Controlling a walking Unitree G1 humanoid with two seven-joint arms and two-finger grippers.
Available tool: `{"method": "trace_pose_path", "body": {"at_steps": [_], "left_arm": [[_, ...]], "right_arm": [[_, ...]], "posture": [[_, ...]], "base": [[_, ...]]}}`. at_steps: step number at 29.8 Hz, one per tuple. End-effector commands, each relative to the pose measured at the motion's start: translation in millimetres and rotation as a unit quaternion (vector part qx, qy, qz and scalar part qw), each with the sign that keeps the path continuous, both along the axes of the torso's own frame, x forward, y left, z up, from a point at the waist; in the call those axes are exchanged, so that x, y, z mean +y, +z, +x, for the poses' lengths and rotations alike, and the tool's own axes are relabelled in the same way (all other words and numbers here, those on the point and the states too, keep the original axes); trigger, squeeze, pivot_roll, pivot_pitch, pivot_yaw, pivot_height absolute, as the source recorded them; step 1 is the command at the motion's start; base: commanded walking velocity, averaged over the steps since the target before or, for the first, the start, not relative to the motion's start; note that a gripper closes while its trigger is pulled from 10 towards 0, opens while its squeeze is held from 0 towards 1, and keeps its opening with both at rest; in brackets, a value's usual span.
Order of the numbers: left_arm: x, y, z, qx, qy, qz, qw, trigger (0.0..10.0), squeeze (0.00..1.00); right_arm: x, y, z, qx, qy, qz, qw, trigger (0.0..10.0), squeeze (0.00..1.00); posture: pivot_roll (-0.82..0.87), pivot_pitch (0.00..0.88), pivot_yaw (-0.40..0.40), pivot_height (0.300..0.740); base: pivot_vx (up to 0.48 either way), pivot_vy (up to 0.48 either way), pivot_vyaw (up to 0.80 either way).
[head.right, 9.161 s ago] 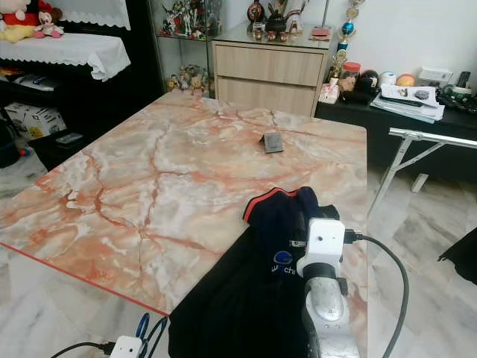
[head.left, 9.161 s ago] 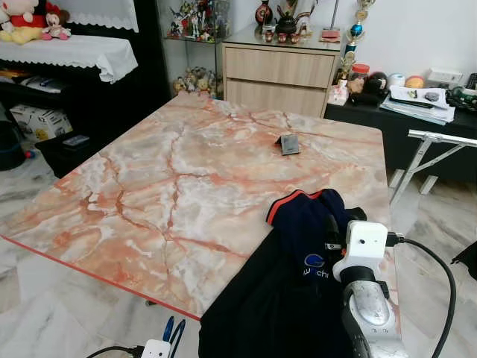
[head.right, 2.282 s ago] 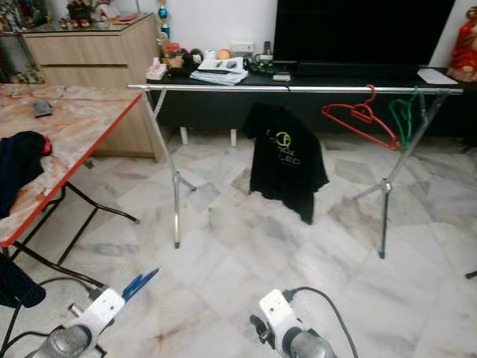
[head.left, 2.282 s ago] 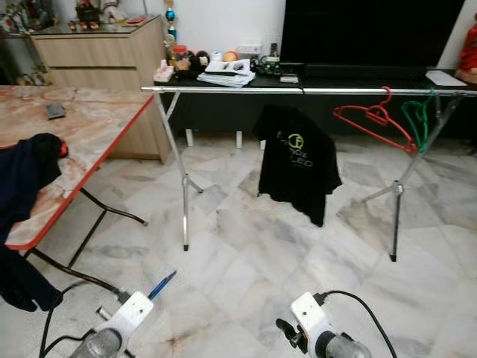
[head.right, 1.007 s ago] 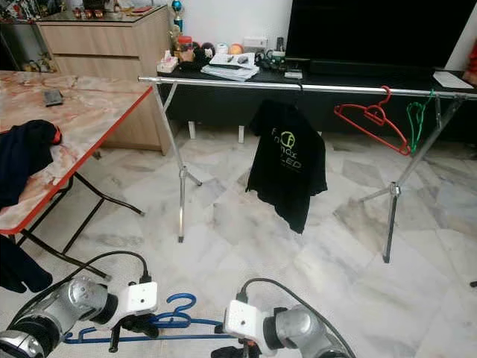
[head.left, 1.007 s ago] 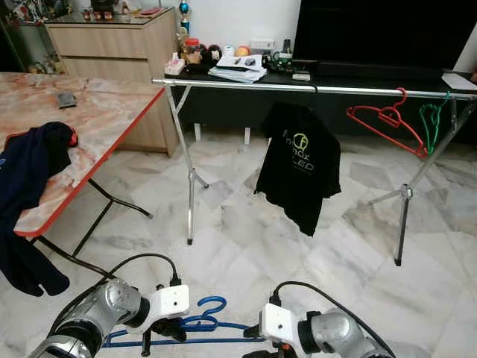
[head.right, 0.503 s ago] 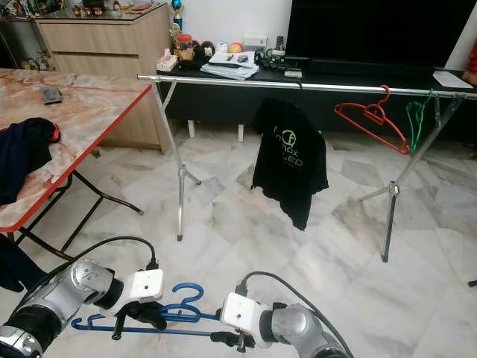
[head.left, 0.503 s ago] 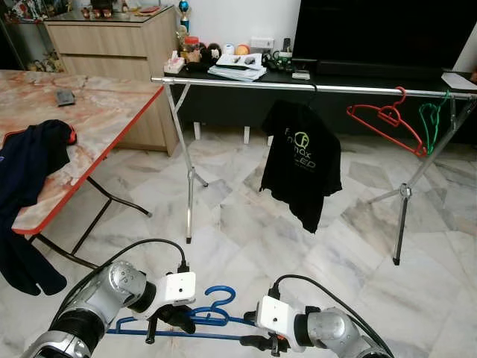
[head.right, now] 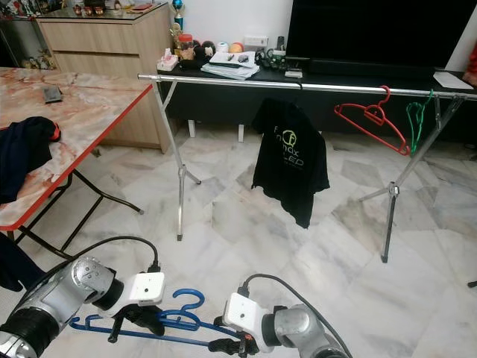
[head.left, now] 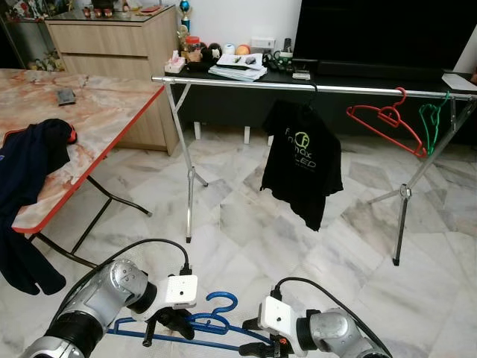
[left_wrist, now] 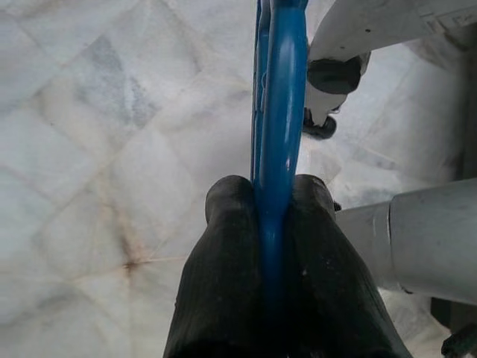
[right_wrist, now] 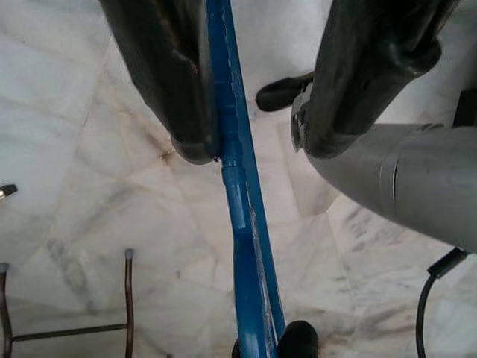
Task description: Hang hanger
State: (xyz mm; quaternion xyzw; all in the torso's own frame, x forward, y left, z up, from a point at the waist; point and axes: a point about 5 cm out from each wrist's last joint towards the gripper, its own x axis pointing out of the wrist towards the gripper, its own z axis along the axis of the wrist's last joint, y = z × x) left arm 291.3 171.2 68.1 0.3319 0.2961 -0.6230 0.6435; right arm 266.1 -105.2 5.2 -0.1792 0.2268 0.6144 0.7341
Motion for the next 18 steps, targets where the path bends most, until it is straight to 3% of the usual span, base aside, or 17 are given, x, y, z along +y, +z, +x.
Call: {"method": "trace_pose_path", "body": {"at_steps": [1, 18], "left_arm": [[-2.2, 3.7, -0.8, 0.000, -0.007, -0.008, 1.000, 10.0, 0.00], [-9.1, 11.1, -2.2, 0.000, -0.015, -0.008, 1.000, 10.0, 0.00]], "right_arm": [[4.7, 4.6, 3.5, -0.002, 0.000, 0.016, 1.000, 0.0, 0.00], [5.8, 3.7, 3.2, 0.012, -0.005, 0.020, 1.000, 0.0, 0.00]], "posture": [[0.13, 0.000, -0.020, 0.740], [0.13, 0.000, -0.016, 0.740]], "base": [[0.000, 0.000, 0.00], [0.000, 0.000, 0.00]]}}
